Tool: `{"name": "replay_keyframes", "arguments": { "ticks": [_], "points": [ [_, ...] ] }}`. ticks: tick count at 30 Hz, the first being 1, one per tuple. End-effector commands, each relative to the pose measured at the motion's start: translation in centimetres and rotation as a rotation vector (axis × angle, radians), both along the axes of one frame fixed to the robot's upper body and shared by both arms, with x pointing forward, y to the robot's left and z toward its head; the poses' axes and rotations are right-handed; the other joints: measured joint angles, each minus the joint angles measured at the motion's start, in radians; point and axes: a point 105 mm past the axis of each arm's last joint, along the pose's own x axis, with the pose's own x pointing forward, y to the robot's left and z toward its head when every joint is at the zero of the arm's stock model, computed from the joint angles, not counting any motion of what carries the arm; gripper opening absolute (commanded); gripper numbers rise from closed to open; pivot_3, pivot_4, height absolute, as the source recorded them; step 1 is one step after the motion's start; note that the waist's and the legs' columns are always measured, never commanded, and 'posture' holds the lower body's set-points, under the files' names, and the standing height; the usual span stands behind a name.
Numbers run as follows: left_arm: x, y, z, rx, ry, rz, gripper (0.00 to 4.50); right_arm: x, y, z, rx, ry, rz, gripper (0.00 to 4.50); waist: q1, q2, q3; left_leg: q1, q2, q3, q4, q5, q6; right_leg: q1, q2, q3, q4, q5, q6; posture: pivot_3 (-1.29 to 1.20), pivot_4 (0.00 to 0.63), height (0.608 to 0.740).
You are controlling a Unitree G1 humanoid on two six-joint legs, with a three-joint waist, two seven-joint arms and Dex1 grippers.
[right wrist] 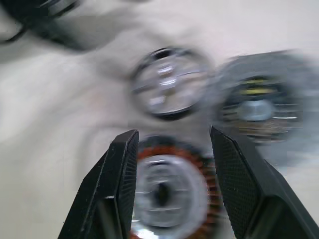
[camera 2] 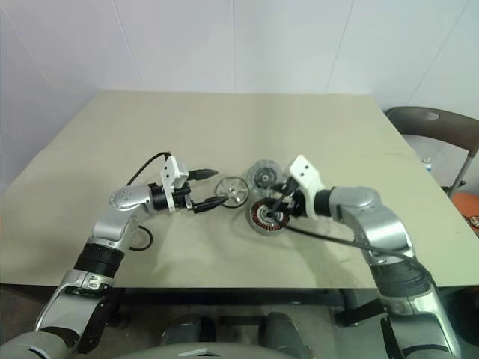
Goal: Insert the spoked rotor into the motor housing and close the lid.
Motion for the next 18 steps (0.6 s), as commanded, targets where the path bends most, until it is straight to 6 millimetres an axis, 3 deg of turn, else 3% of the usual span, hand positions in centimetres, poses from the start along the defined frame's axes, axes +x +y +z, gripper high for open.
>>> {"name": "replay_keyframes", "arguments": {
  "ticks": [1, 4, 8, 18],
  "points": [
    [0.1, 0.0, 1.4, -0.013, -0.057, -0.004, 4.50, 1.1, -4.0, 0.4, -0.088, -0.045, -0.138, 2.38, 0.002, 0.000, 0.000, 0.000, 0.000, 0.000, 0.000, 0.000, 0.000, 0.000, 0.000, 0.000, 0.000, 0.000, 0.000, 0.00, 0.000, 0.740],
    [0.1, -0.1, 1.7, -0.026, -0.061, -0.013, 4.50, 1.2, -6.8, -1.2, -0.184, -0.019, -0.226, 2.38, 0.000, 0.000, 0.000, 0.000, 0.000, 0.000, 0.000, 0.000, 0.000, 0.000, 0.000, 0.000, -0.001, 0.000, 0.000, 0.00, 0.000, 0.740],
    [0.0, -0.1, 1.7, -0.030, -0.063, -0.018, 4.50, 1.8, -8.6, -3.0, -0.209, 0.007, -0.338, 2.38, -0.008, 0.000, 0.000, 0.000, 0.000, 0.000, -0.001, 0.000, 0.000, 0.003, 0.000, 0.000, 0.000, 0.000, 0.000, 0.00, 0.000, 0.740],
    [0.0, 0.1, 1.7, -0.026, -0.062, -0.018, 4.50, 3.2, -9.1, -5.6, -0.183, 0.008, -0.494, 2.38, -0.005, 0.000, 0.000, 0.001, 0.000, 0.000, 0.000, 0.000, 0.000, 0.004, 0.000, 0.000, 0.000, 0.000, 0.000, 0.00, 0.000, 0.740]
  ]
}}
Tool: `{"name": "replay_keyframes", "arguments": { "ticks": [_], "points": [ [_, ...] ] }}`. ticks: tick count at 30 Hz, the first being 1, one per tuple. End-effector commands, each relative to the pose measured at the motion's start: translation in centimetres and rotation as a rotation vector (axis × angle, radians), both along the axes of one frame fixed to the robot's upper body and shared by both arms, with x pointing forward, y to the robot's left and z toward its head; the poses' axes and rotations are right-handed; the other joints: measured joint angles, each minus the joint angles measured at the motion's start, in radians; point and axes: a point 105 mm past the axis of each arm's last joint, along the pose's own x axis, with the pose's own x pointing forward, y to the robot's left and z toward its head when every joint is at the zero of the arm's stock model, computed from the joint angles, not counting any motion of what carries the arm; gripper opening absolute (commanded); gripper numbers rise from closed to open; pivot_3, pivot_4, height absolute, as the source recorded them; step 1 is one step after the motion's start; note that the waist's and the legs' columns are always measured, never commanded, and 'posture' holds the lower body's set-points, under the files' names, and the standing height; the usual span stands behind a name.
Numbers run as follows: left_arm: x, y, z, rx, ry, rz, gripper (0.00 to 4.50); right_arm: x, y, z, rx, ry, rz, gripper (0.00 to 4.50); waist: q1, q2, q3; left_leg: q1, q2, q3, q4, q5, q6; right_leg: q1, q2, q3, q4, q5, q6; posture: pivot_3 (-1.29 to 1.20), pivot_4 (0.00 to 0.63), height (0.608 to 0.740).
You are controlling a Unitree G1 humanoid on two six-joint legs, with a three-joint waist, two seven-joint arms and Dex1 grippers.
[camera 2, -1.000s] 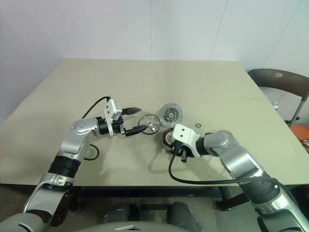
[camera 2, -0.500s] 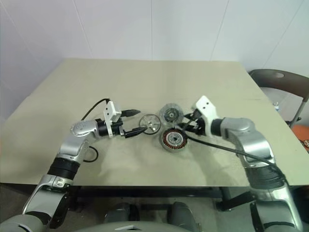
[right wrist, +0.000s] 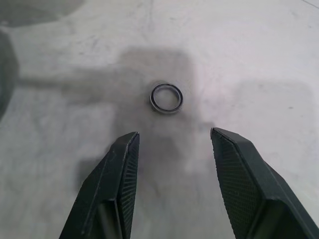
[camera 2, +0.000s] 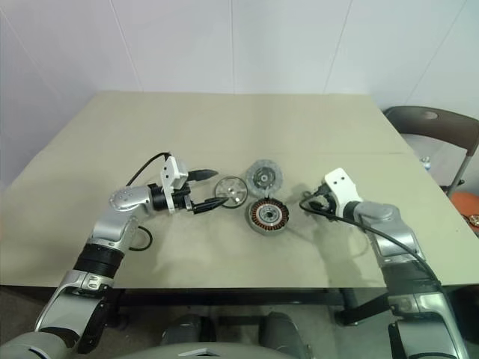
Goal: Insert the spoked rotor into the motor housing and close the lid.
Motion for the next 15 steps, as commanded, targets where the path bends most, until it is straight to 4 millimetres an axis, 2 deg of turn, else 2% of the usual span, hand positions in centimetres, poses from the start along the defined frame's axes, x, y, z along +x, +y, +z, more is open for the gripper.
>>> {"name": "replay_keyframes", "arguments": {
  "ticks": [1, 8, 15],
  "points": [
    [0.1, 0.1, 1.6, -0.023, -0.061, -0.004, 4.50, 1.1, -0.5, 1.3, -0.010, -0.075, -0.037, 2.38, -0.001, 0.000, 0.000, 0.000, 0.000, 0.000, 0.000, 0.000, 0.000, 0.000, 0.000, 0.000, 0.000, 0.000, 0.000, 0.00, 0.000, 0.740],
    [0.1, -0.1, 1.5, -0.020, -0.057, -0.011, 4.50, 1.3, -0.3, 0.6, 0.004, -0.076, -0.068, 2.38, -0.002, 0.000, 0.000, 0.000, 0.000, 0.000, 0.000, 0.000, 0.000, 0.001, 0.000, 0.000, 0.000, 0.000, 0.000, 0.00, 0.000, 0.740],
    [0.1, -0.2, 1.4, -0.017, -0.053, -0.013, 4.50, 1.8, 1.6, -0.1, 0.087, -0.057, -0.059, 2.38, -0.008, 0.000, 0.000, 0.002, 0.001, 0.000, 0.002, 0.000, 0.000, 0.002, 0.000, 0.000, 0.001, 0.000, 0.000, 0.00, 0.000, 0.740]
  ]
}}
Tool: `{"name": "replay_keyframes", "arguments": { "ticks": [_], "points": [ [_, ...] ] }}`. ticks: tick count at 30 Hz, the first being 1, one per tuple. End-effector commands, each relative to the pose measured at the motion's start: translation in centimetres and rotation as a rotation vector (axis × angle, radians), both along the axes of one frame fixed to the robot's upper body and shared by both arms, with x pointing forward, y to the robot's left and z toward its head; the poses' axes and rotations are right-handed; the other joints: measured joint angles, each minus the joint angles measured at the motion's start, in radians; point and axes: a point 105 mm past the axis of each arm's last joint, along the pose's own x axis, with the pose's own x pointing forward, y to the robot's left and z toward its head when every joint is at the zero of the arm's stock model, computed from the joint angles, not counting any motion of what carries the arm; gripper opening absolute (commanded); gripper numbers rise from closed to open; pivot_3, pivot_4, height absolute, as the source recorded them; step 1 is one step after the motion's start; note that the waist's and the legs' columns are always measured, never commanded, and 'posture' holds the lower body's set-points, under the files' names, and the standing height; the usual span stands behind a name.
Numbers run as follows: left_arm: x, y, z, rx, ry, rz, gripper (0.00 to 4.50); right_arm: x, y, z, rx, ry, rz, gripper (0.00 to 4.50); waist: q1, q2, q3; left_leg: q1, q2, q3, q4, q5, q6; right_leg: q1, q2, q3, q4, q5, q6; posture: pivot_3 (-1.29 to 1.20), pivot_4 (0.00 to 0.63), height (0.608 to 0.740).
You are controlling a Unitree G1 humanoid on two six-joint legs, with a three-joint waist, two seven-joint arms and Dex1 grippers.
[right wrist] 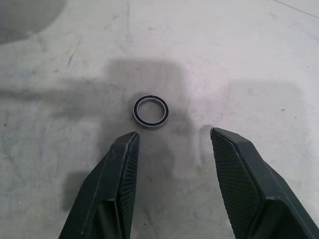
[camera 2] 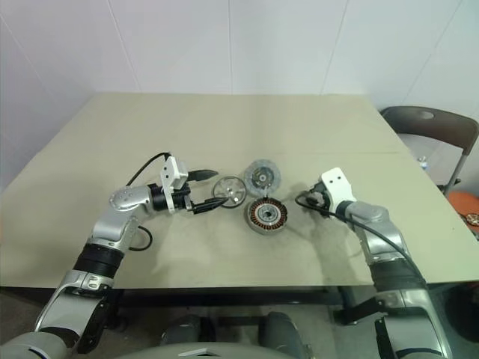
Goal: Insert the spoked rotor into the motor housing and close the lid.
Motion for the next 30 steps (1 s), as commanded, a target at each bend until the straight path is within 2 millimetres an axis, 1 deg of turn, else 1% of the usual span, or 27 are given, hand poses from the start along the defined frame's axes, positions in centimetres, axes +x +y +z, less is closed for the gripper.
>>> {"name": "replay_keyframes", "arguments": {
  "ticks": [1, 7, 18, 21, 24, 25, 30],
  "points": [
    [0.1, -0.2, 1.4, -0.017, -0.053, -0.009, 4.50, 0.7, 1.3, 0.6, 0.052, -0.018, 0.014, 2.38, -0.005, 0.000, 0.000, 0.000, 0.000, 0.000, 0.000, 0.000, 0.000, 0.000, 0.000, 0.000, 0.000, 0.000, 0.000, 0.00, 0.000, 0.740],
    [0.1, -0.2, 1.3, -0.012, -0.053, -0.008, 4.50, 1.4, 2.3, 0.5, 0.086, -0.020, 0.018, 2.38, -0.021, 0.000, 0.000, 0.000, 0.000, 0.000, 0.000, 0.000, 0.000, 0.000, 0.000, 0.000, 0.000, 0.001, 0.000, 0.00, 0.000, 0.740],
    [0.2, -0.2, 1.1, -0.003, -0.051, -0.003, 4.50, 1.7, 3.8, 0.1, 0.114, -0.004, 0.044, 2.38, -0.022, 0.000, 0.000, 0.000, 0.000, 0.000, 0.000, 0.000, 0.000, 0.000, 0.000, 0.000, 0.000, 0.001, 0.000, 0.00, 0.000, 0.740],
    [0.2, -0.1, 1.1, 0.000, -0.054, -0.001, 4.50, 1.6, 3.9, 0.0, 0.112, 0.000, 0.050, 1.81, -0.022, 0.000, 0.000, 0.000, 0.000, 0.000, 0.000, 0.000, 0.000, -0.001, 0.000, 0.000, 0.000, 0.001, 0.000, 0.00, 0.000, 0.740],
    [0.2, 0.0, 1.1, 0.001, -0.057, 0.001, 4.50, 1.5, 4.1, 0.2, 0.108, -0.001, 0.064, 0.81, -0.021, 0.000, 0.000, 0.000, 0.001, 0.000, 0.000, 0.000, 0.000, 0.000, 0.000, 0.000, 0.000, 0.001, 0.000, 0.00, 0.000, 0.740],
    [0.2, 0.0, 1.1, 0.002, -0.058, 0.002, 4.50, 1.5, 4.1, 0.3, 0.108, -0.003, 0.067, 0.65, -0.021, 0.000, 0.000, 0.000, 0.001, 0.000, 0.000, 0.000, 0.000, 0.000, 0.000, 0.000, 0.000, 0.001, 0.000, 0.00, 0.000, 0.740],
    [0.3, 0.0, 1.1, 0.003, -0.060, 0.002, 4.50, 1.6, 4.4, 0.6, 0.107, -0.008, 0.076, 0.65, -0.021, 0.000, 0.000, 0.000, 0.001, 0.000, 0.000, 0.000, 0.000, -0.001, 0.000, 0.000, 0.000, 0.001, 0.000, 0.00, 0.000, 0.740]
  ]
}}
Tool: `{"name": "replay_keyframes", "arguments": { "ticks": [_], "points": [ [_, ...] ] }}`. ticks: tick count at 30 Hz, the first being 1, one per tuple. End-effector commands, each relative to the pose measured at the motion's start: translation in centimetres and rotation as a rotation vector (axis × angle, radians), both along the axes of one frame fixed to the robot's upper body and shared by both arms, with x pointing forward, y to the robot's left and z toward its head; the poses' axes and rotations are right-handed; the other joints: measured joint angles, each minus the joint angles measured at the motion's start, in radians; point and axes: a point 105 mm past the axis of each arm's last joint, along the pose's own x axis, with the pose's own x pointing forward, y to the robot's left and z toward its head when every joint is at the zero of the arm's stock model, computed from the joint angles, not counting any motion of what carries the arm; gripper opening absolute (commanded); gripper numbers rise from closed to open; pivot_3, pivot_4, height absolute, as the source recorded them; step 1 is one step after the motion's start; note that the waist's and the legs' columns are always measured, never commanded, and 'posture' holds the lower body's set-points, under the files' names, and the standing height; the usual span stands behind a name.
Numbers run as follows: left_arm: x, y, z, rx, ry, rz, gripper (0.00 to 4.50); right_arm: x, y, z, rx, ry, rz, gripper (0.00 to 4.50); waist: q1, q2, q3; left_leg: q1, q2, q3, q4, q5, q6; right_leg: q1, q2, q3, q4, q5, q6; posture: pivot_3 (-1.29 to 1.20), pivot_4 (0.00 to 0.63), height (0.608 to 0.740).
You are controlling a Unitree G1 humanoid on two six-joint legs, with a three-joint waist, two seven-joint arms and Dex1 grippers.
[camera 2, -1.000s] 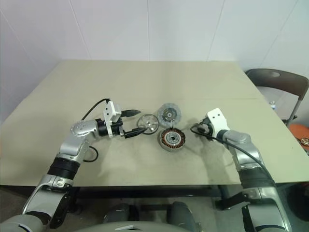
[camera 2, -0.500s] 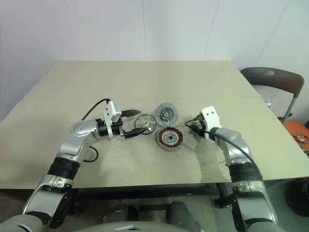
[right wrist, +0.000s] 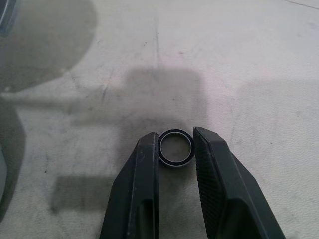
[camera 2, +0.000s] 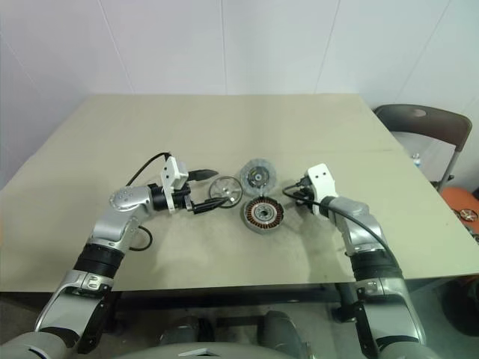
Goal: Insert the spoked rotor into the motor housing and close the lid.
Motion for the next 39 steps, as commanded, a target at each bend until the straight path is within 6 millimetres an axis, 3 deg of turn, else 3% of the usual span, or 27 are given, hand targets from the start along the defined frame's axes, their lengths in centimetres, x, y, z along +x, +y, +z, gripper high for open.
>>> {"name": "replay_keyframes", "arguments": {
  "ticks": [1, 6, 11, 15, 18, 26, 31, 39],
  "points": [
    [0.2, 0.0, 1.1, 0.000, -0.053, -0.001, 4.50, 0.3, 1.1, 0.9, 0.003, -0.023, 0.039, 0.65, 0.000, 0.000, 0.000, 0.000, 0.000, 0.000, 0.000, 0.000, 0.000, 0.000, 0.000, 0.000, 0.000, 0.000, 0.000, 0.00, 0.000, 0.740],
    [0.2, 0.0, 1.1, 0.002, -0.052, 0.000, 4.50, 0.6, 1.5, 1.8, 0.041, -0.062, 0.051, 0.65, 0.000, 0.000, 0.000, 0.000, 0.000, 0.000, 0.000, 0.000, 0.000, 0.000, 0.000, 0.000, 0.000, 0.000, 0.000, 0.00, 0.000, 0.740],
    [0.2, 0.0, 1.0, 0.006, -0.050, -0.002, 4.50, 0.1, 2.5, 5.5, 0.108, -0.184, 0.157, 0.65, 0.002, 0.001, 0.001, -0.001, 0.000, 0.000, -0.001, 0.000, 0.000, -0.002, 0.000, 0.000, 0.000, 0.000, 0.000, 0.00, 0.000, 0.740],
    [0.0, 0.0, 1.0, 0.004, -0.043, -0.009, 4.50, -1.4, 3.7, 8.2, 0.149, -0.247, 0.282, 0.65, 0.010, 0.001, 0.001, -0.002, -0.001, 0.000, -0.002, 0.000, 0.000, -0.002, 0.000, 0.000, -0.001, 0.000, 0.000, 0.00, 0.000, 0.740],
    [-0.2, 0.1, 1.3, -0.012, -0.038, -0.019, 4.50, -2.6, 4.4, 9.1, 0.141, -0.244, 0.363, 0.65, 0.011, 0.001, 0.001, -0.002, -0.001, 0.000, -0.003, 0.000, 0.000, -0.002, 0.000, 0.000, -0.002, 0.000, 0.000, 0.00, 0.000, 0.740],
    [-1.2, 0.6, 1.8, -0.054, -0.001, -0.059, 4.50, -6.3, 7.3, 8.6, 0.124, -0.123, 0.597, 0.65, 0.014, 0.001, 0.001, -0.002, -0.001, 0.000, -0.004, 0.000, 0.000, -0.006, -0.001, 0.000, -0.002, 0.000, 0.000, 0.00, 0.000, 0.740],
    [-2.3, 0.6, 1.4, -0.044, 0.042, -0.106, 4.50, -6.8, 8.2, 7.1, 0.093, -0.057, 0.622, 0.65, 0.021, 0.001, 0.001, -0.002, -0.001, 0.000, -0.004, 0.000, 0.000, -0.007, -0.001, 0.000, -0.003, 0.000, 0.000, 0.00, 0.000, 0.740],
    [-2.6, 0.6, 1.4, -0.039, 0.047, -0.106, 4.50, -6.5, 7.7, 5.2, 0.039, 0.001, 0.599, 0.65, 0.029, 0.001, 0.001, -0.002, -0.001, 0.001, -0.004, 0.000, 0.000, -0.007, -0.001, 0.000, -0.003, 0.000, 0.000, 0.00, 0.000, 0.740]
  ]
}}
